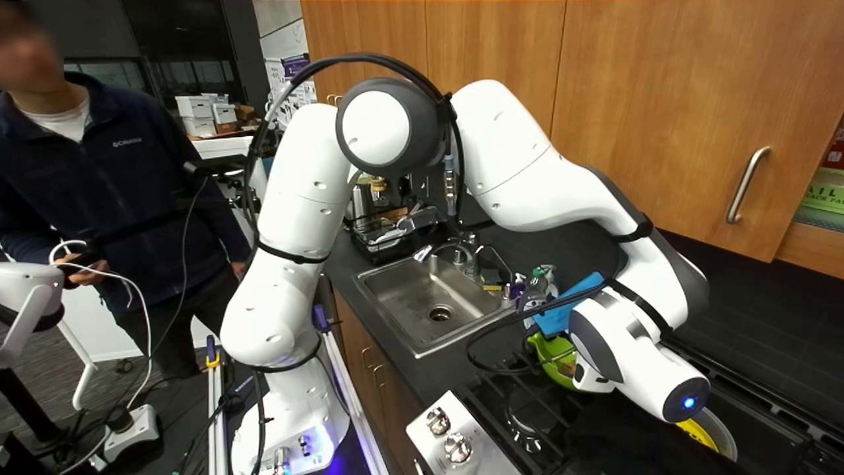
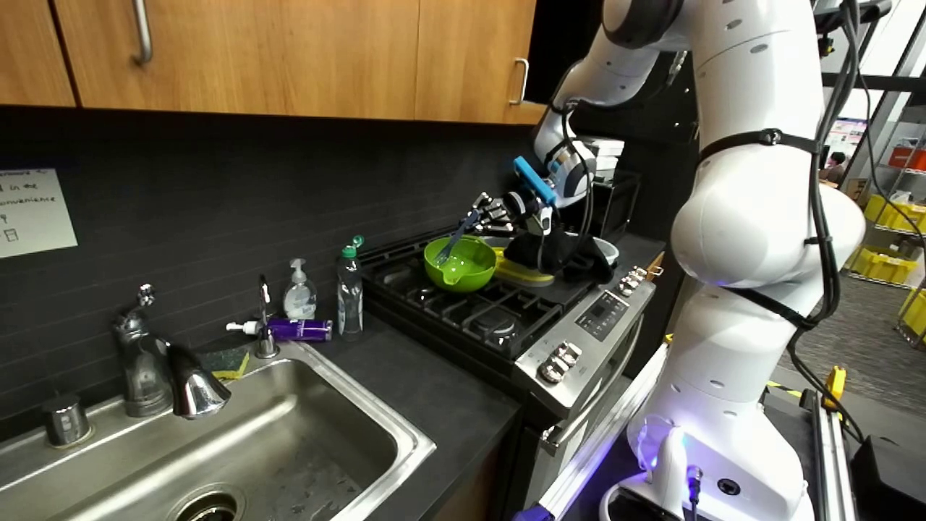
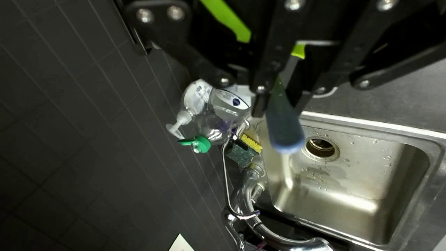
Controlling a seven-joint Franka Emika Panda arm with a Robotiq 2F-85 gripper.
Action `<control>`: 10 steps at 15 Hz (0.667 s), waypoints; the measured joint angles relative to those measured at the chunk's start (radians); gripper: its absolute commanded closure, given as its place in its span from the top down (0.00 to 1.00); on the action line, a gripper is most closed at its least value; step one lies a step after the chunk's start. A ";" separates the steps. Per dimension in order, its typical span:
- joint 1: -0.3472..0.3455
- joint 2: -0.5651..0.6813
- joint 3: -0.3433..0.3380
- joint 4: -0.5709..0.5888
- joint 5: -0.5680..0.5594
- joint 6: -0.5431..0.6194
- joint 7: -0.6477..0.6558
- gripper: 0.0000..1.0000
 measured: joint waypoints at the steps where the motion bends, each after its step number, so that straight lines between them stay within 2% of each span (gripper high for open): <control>1: -0.003 0.005 -0.002 0.005 0.006 0.000 0.001 0.05; 10: -0.008 0.041 -0.006 0.046 0.074 -0.015 0.069 0.05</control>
